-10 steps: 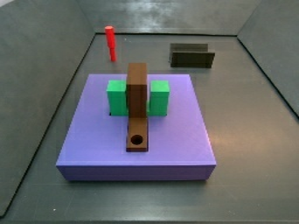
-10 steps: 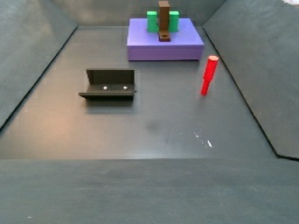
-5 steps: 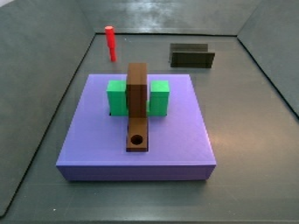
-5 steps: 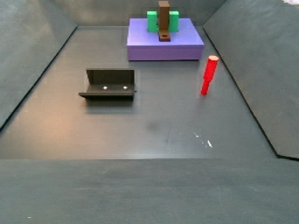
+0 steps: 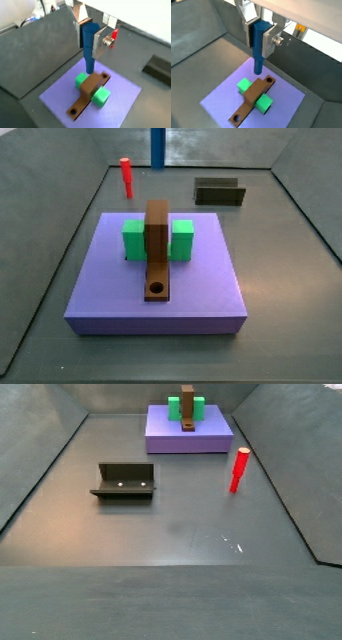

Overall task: Pick up the blue object. Move up. Move to above the board. Insert the blue object.
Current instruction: Insert the blue object.

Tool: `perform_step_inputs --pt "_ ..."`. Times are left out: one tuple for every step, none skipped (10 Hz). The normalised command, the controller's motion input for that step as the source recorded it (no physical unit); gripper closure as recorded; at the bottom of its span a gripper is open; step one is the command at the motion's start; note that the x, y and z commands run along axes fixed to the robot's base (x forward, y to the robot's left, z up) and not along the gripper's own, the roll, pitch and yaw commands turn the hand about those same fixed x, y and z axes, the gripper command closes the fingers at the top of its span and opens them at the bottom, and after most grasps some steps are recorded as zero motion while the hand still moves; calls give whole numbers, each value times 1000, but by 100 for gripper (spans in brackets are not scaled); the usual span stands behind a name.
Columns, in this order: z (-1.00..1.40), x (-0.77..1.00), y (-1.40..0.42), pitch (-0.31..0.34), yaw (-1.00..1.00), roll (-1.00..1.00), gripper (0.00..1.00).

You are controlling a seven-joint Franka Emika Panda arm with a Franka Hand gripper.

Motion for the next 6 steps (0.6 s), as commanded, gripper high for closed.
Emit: perform_step_inputs --pt "-660 51 -969 0 0 -116 100" --pt "-666 26 -866 0 0 -169 100" --pt "-906 171 -389 -29 274 -80 100" --pt "-1000 189 -240 -61 263 0 100" --pt "-1000 183 -166 -60 243 36 100" --pt "-854 260 -89 -27 214 189 100"
